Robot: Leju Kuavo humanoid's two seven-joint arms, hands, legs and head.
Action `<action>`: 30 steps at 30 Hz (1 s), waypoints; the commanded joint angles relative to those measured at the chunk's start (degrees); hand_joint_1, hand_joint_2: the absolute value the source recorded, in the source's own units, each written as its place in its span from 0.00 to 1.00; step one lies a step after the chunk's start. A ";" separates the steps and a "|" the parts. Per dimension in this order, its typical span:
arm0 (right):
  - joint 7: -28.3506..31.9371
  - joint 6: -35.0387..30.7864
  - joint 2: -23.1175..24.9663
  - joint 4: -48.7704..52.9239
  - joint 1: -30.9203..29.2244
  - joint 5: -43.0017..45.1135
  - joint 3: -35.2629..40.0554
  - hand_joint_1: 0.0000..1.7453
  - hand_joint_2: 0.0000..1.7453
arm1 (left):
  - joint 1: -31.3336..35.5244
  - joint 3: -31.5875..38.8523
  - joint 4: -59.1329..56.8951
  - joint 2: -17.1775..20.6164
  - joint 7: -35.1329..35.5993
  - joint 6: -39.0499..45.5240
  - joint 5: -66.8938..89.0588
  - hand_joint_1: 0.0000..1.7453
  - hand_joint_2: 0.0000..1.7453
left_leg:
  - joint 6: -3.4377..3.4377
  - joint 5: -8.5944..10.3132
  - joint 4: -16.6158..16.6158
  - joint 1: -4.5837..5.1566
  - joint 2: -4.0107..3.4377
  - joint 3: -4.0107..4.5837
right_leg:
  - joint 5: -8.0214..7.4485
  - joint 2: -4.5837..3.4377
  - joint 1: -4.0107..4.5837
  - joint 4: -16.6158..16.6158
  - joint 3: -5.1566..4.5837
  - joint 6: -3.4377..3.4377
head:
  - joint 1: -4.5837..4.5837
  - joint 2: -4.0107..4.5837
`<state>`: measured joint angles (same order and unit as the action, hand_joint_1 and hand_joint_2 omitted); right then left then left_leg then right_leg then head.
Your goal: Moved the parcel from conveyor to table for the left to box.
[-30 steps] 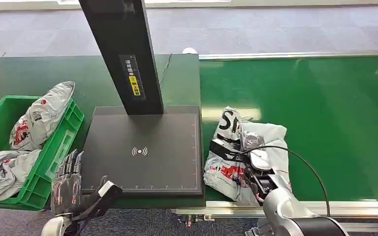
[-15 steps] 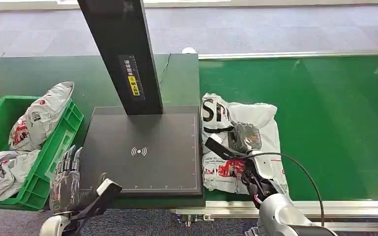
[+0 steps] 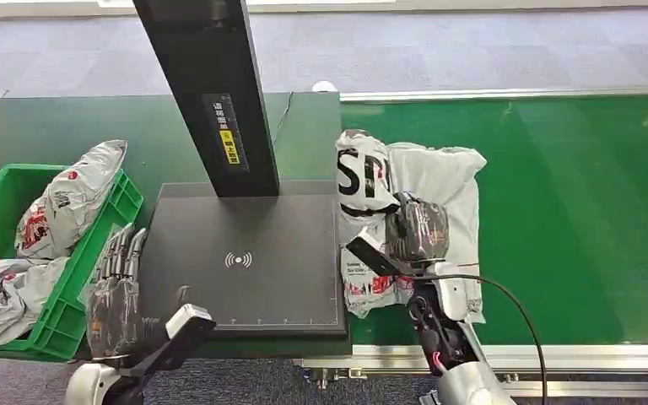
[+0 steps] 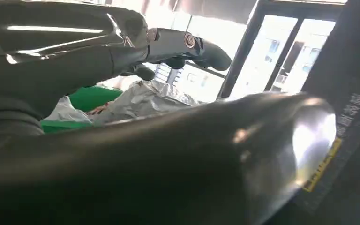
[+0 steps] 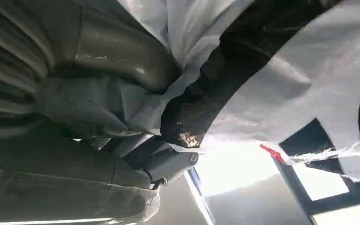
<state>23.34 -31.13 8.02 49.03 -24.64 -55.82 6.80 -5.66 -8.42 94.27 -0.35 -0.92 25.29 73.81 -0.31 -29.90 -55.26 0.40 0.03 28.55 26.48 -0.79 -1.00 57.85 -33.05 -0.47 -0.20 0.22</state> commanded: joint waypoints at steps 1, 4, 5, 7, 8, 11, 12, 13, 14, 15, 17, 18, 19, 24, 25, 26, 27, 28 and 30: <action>0.70 -1.36 -3.23 22.17 5.41 4.53 7.52 1.00 1.00 | 1.47 -3.41 -3.47 1.24 -0.38 0.27 -1.90 0.00 0.00 | -0.07 0.03 0.04 -0.05 0.12 0.04 | -0.01 0.19 0.06 -0.10 0.04 0.06 | -0.02 0.00; 2.31 -3.33 -3.56 23.48 5.78 6.90 8.72 1.00 1.00 | 1.99 -3.81 -5.30 1.13 -0.95 0.53 -2.64 0.00 0.00 | -0.08 0.03 0.07 -0.06 0.09 -0.01 | -0.02 0.16 0.07 -0.14 0.08 0.06 | -0.02 0.00; 2.52 -3.35 -3.64 23.59 5.71 7.41 9.20 1.00 1.00 | 1.93 -3.77 -5.71 1.10 -0.93 0.71 -2.75 0.00 0.00 | -0.04 0.03 0.06 0.02 0.11 0.01 | 0.01 0.16 -0.01 -0.06 0.05 0.03 | -0.02 0.00; 3.18 -4.13 -3.50 23.92 5.82 8.09 9.32 1.00 1.00 | 1.88 -3.72 -5.88 1.00 -1.05 0.99 -3.22 0.00 0.00 | -0.05 0.02 0.07 0.00 0.06 -0.04 | 0.00 0.11 0.01 -0.08 0.07 0.04 | 0.00 0.00; 3.20 -2.29 -3.68 23.39 5.42 9.51 10.35 1.00 1.00 | 1.86 -3.48 -6.26 0.86 -1.05 1.25 -3.27 0.00 0.00 | -0.07 0.05 0.11 -0.04 0.11 -0.05 | -0.03 0.18 0.05 -0.16 0.12 0.06 | -0.02 0.00; 3.08 1.44 -3.82 21.81 4.26 9.06 13.14 1.00 1.00 | 2.44 -3.30 -6.88 0.43 -1.23 1.31 -3.63 0.00 0.00 | -0.04 0.02 0.07 -0.01 0.04 -0.04 | -0.01 0.08 0.01 -0.08 0.07 0.04 | -0.02 0.00; 2.78 1.31 -3.52 21.04 3.94 8.24 13.75 1.00 1.00 | 2.82 -3.30 -7.20 0.28 -1.27 1.26 -3.68 0.00 0.00 | -0.07 0.03 0.10 -0.03 0.01 -0.06 | -0.03 0.07 0.04 -0.13 0.09 0.07 | 0.00 0.00; 2.66 1.12 -3.30 20.74 3.88 8.03 13.88 1.00 1.00 | 3.01 -3.31 -7.32 0.23 -1.28 1.24 -3.69 0.00 0.00 | -0.05 0.02 0.07 -0.01 0.02 -0.03 | -0.02 0.06 0.02 -0.08 0.06 0.04 | -0.02 0.00; 2.52 3.33 -3.08 18.07 2.57 7.85 15.70 1.00 1.00 | 3.56 -3.19 -7.75 -0.39 -1.41 1.03 -3.69 0.00 0.00 | -0.08 0.04 0.11 -0.05 0.01 -0.06 | -0.06 0.07 0.06 -0.16 0.11 0.07 | -0.02 0.00; 2.12 3.11 -2.85 17.04 2.08 6.95 16.35 1.00 1.00 | 3.74 -3.13 -7.73 -0.68 -1.44 0.86 -3.57 0.00 0.00 | -0.05 0.02 0.06 -0.02 0.02 -0.03 | -0.02 0.06 0.02 -0.07 0.06 0.04 | 0.00 0.00; 1.33 3.81 -1.91 14.32 1.17 6.73 17.33 1.00 1.00 | 3.96 -2.53 -7.15 -1.52 -0.09 0.63 -1.96 0.00 0.00 | -0.05 0.03 0.05 -0.02 -0.02 -0.02 | -0.04 0.03 0.02 -0.07 0.05 0.04 | -0.02 0.00; 0.31 2.76 -1.76 12.71 1.02 5.31 18.14 1.00 1.00 | 3.62 -1.50 -5.53 -2.06 0.25 1.00 -1.93 0.00 0.00 | -0.08 0.04 0.09 -0.06 -0.01 -0.03 | -0.07 0.05 0.06 -0.14 0.09 0.06 | 0.00 0.00; 0.34 2.29 -1.70 12.28 1.09 5.25 18.31 1.00 1.00 | 3.42 -1.22 -4.82 -2.04 0.45 0.67 -1.80 0.00 0.00 | -0.05 0.01 0.05 -0.04 -0.07 -0.04 | -0.04 -0.03 0.04 -0.08 0.06 0.04 | -0.02 0.00; -0.13 2.40 -1.69 10.83 2.75 4.84 18.55 1.00 1.00 | -1.34 8.03 2.67 -0.87 3.15 1.19 1.73 0.00 0.00 | -0.09 -0.01 0.13 -0.12 -0.10 -0.10 | -0.06 -0.02 0.13 -0.21 0.16 0.07 | -0.04 0.00; 0.00 2.32 -1.60 10.63 2.78 4.69 18.44 1.00 1.00 | -1.80 8.86 3.13 -0.72 2.45 0.87 1.33 0.00 0.00 | -0.08 -0.03 0.12 -0.08 -0.18 -0.10 | -0.04 -0.11 0.09 -0.14 0.12 0.07 | -0.02 0.00; 0.09 2.99 -1.51 10.07 2.73 4.74 18.36 1.00 1.00 | -2.79 11.09 3.81 -0.19 2.53 1.21 1.98 0.00 0.00 | -0.08 -0.04 0.11 -0.10 -0.19 -0.10 | -0.03 -0.12 0.10 -0.15 0.13 0.08 | 0.00 0.00; 0.42 2.94 -1.34 9.55 2.61 4.65 18.26 1.00 1.00 | -3.66 12.88 4.40 0.09 2.52 1.69 1.90 0.00 0.00 | -0.12 -0.05 0.21 -0.12 -0.31 -0.20 | -0.05 -0.22 0.12 -0.22 0.18 0.11 | -0.02 0.00; 0.71 2.77 -1.20 9.14 2.52 4.70 18.19 1.00 1.00 | -4.20 13.88 4.64 0.37 1.97 1.95 0.88 0.00 0.00 | -0.09 -0.05 0.13 -0.08 -0.27 -0.12 | -0.03 -0.21 0.08 -0.12 0.10 0.08 | -0.02 0.00; 1.01 3.10 -1.05 8.26 2.09 5.04 18.39 1.00 1.00 | -4.69 15.49 5.17 0.02 1.54 2.18 0.83 0.00 0.00 | -0.10 -0.04 0.14 -0.10 -0.24 -0.11 | -0.03 -0.17 0.11 -0.15 0.10 0.10 | 0.00 0.00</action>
<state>23.47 -28.74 6.43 65.22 -20.25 -50.97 23.54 -5.66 -5.12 95.40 -1.14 1.33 26.47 74.97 -0.32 -29.91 -55.23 0.39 0.03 28.64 26.49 -0.78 -1.00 57.87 -33.09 -0.46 -0.20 0.22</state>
